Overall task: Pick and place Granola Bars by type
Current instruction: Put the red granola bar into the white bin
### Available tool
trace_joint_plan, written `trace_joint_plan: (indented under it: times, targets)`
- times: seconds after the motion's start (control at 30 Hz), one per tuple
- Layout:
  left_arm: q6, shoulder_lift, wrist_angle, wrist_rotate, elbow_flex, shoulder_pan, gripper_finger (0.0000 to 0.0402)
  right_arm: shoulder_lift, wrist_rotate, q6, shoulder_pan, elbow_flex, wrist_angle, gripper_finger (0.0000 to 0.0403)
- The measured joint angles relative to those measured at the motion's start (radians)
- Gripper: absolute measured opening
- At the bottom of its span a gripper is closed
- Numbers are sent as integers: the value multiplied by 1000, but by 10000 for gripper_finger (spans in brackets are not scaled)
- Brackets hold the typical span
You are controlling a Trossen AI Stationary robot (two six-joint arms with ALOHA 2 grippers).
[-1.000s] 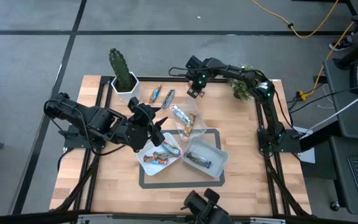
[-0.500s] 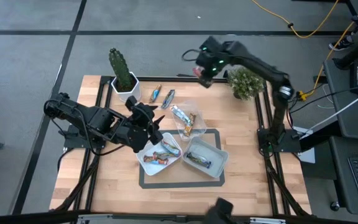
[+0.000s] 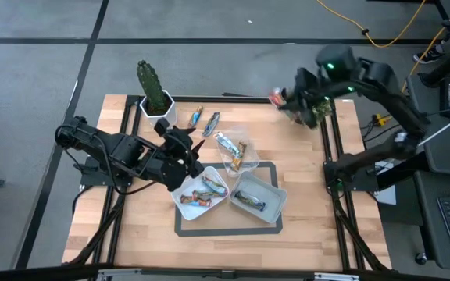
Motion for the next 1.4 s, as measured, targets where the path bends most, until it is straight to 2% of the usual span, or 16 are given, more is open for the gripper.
trace_joint_plan:
  times: [0.07, 0.17, 0.33, 0.43, 0.53, 0.7, 0.9, 1.03, 1.23, 1.4]
  targets:
    - [-5, 0, 2, -1, 0, 8, 196, -57, -72, -1, 22, -63, 53, 37]
    - [-13, 0, 5, -1, 0, 21, 196, -148, -167, 29, 53, -210, 232, 52]
    - [7, 0, 55, -2, 0, 40, 196, -254, -174, 100, 130, -523, 688, 35]
    - [102, 0, 175, 1, 0, 57, 196, -261, -172, 150, 171, -685, 988, 22]
    - [283, 0, 334, 55, 0, 73, 196, -237, -160, 188, 193, -780, 1166, 27]
    - [492, 0, 546, 214, 0, 109, 196, -194, -86, 161, 220, -798, 1190, 48]
    - [479, 0, 615, 502, 0, 198, 196, -146, -72, 104, 229, -755, 1193, 29]
    - [442, 0, 625, 573, 0, 241, 196, -125, -71, 91, 228, -734, 1198, 23]
    - [497, 11, 695, 596, 0, 276, 196, -87, -72, 78, 229, -709, 1199, 39]
    - [481, 31, 717, 676, 3, 319, 196, -61, -78, 74, 229, -691, 1198, 26]
